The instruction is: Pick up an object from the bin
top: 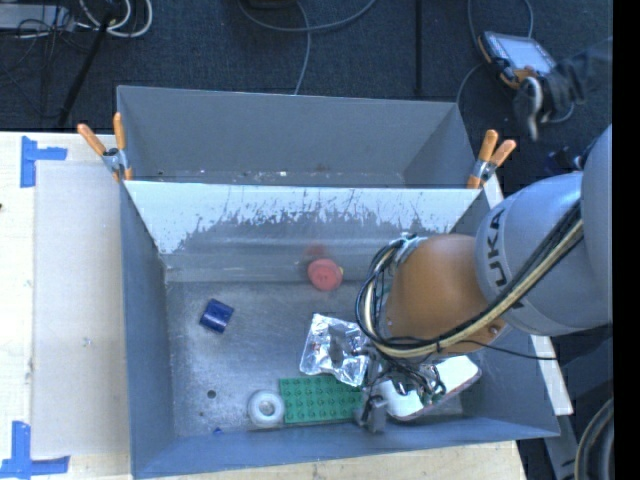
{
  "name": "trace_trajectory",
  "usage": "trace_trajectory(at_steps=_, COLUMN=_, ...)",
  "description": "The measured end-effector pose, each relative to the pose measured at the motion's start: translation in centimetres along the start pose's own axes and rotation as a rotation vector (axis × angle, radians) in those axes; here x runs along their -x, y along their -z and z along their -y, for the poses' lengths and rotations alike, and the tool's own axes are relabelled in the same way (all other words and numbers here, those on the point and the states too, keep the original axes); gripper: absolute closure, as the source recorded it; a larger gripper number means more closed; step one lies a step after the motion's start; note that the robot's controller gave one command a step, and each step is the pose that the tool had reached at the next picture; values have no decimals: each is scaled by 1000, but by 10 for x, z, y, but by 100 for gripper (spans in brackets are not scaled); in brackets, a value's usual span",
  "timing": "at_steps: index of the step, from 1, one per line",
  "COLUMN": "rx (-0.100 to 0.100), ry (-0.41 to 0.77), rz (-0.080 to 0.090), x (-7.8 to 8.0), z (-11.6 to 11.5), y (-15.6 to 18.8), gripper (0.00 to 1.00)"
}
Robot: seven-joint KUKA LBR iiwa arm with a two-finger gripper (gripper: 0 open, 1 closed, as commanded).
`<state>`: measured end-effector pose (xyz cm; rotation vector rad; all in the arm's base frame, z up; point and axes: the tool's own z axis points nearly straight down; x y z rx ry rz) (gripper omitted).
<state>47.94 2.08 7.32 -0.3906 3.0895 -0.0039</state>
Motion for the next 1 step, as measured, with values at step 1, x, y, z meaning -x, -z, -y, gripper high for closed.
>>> trace_trajectory(at_steps=1, rx=0, ry=0, rz=-2, x=0, z=0, y=3, gripper=100)
